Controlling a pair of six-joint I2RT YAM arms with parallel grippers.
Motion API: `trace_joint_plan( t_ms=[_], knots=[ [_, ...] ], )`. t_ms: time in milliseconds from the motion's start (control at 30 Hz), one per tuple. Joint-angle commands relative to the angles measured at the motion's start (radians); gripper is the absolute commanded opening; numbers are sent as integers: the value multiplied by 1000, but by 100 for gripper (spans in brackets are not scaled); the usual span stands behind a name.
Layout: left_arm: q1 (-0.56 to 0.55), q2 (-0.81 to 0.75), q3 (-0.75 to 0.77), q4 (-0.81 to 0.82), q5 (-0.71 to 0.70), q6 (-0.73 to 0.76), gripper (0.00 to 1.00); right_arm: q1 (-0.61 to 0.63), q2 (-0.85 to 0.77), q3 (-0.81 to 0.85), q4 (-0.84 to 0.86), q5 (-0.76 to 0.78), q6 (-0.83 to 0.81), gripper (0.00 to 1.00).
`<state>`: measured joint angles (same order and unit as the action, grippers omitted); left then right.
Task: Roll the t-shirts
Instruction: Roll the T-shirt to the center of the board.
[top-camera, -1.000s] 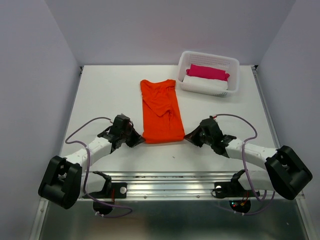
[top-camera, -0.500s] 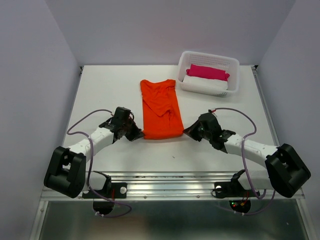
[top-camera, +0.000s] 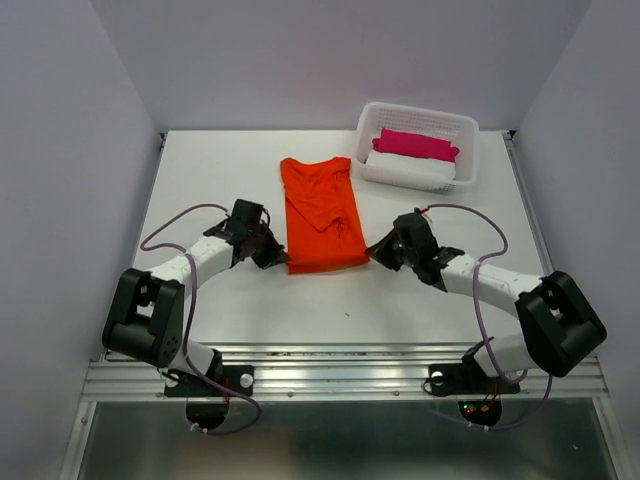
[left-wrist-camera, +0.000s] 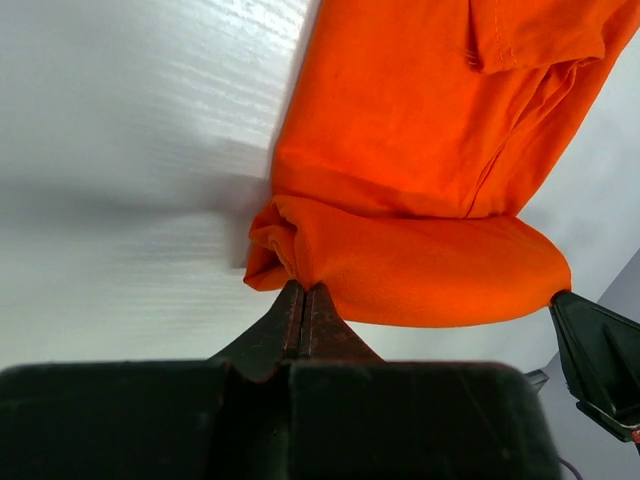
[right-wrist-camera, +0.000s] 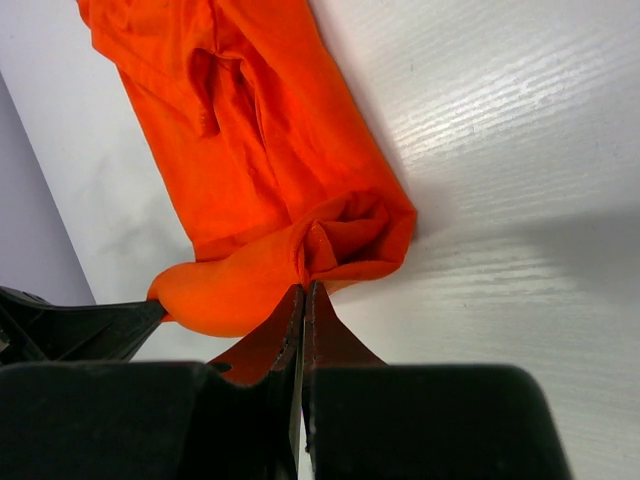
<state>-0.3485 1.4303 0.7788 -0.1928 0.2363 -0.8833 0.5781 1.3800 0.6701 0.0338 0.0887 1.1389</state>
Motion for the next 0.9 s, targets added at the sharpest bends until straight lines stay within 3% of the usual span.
trace_joint_plan(
  t_ms=[0, 400, 533, 567, 633, 733, 867],
  knots=[
    [16, 27, 62, -20, -11, 47, 0, -23, 33, 63, 15, 31, -34, 1],
    [42, 142, 146, 1, -6, 93, 2, -52, 178, 167, 26, 20, -67, 1],
    [49, 200, 192, -4, -12, 112, 34, -61, 232, 204, 38, 28, -68, 3],
    [51, 208, 197, -8, -15, 115, 48, -61, 241, 216, 44, 32, -68, 5],
    [57, 223, 206, -8, -11, 118, 59, -61, 269, 227, 49, 40, -71, 7],
    [59, 211, 233, -28, -32, 122, 67, -70, 293, 241, 54, 49, -70, 22],
    [59, 153, 266, -62, -104, 118, 70, -70, 278, 253, 52, 45, -83, 54]
  ],
)
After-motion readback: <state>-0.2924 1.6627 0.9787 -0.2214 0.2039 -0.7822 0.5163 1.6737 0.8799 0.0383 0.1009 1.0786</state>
